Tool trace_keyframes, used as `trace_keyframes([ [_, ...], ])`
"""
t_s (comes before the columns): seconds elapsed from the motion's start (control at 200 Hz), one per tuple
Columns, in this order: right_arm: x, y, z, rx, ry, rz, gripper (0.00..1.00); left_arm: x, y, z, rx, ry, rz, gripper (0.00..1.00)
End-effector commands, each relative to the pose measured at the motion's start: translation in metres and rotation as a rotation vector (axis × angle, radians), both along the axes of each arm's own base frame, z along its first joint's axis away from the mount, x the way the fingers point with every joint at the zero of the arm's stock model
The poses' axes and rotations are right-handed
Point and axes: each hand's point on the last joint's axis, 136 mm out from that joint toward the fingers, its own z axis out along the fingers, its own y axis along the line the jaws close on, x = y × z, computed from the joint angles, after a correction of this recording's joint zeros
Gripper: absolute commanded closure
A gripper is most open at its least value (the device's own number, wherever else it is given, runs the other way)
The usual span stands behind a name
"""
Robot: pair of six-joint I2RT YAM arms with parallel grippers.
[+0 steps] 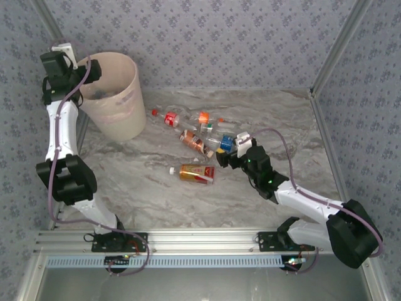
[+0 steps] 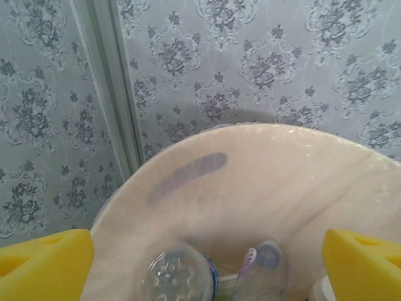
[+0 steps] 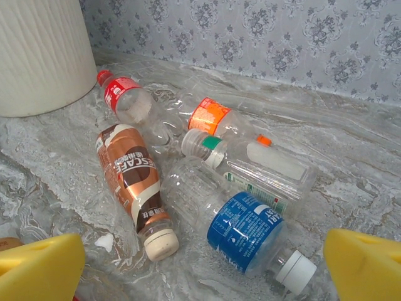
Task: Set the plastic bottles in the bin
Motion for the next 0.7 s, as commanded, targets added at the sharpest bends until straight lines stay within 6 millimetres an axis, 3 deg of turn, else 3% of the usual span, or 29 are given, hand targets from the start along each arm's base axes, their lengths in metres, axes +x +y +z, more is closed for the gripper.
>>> trace_keyframes([
  [0.0, -0.003, -0.001, -0.002, 0.018, 0.023, -0.006, 0.00, -0.021, -0.041, 0.052, -0.060, -0.125, -0.132, 0.02],
  [0.16, 0.000, -0.008, -0.003, 0.071, 0.033, -0.062, 0.00, -0.035, -0.108, 0.068, 0.005, -0.172, -0.317, 0.02],
  [0.285, 0.003, -0.017, -0.005, 0.125, 0.033, -0.119, 0.00, -0.054, -0.182, 0.065, 0.150, -0.179, -0.538, 0.02],
  [0.41, -0.001, -0.016, -0.014, 0.121, 0.056, -0.086, 0.00, -0.075, -0.251, 0.036, 0.374, -0.128, -0.738, 0.02],
  [0.57, -0.021, 0.012, -0.024, 0.033, 0.086, 0.137, 0.00, -0.092, -0.297, 0.000, 0.419, -0.078, -0.908, 0.02],
  [0.695, -0.037, 0.028, -0.037, 0.009, 0.135, 0.235, 0.00, -0.128, -0.334, -0.041, 0.463, -0.024, -1.143, 0.02],
])
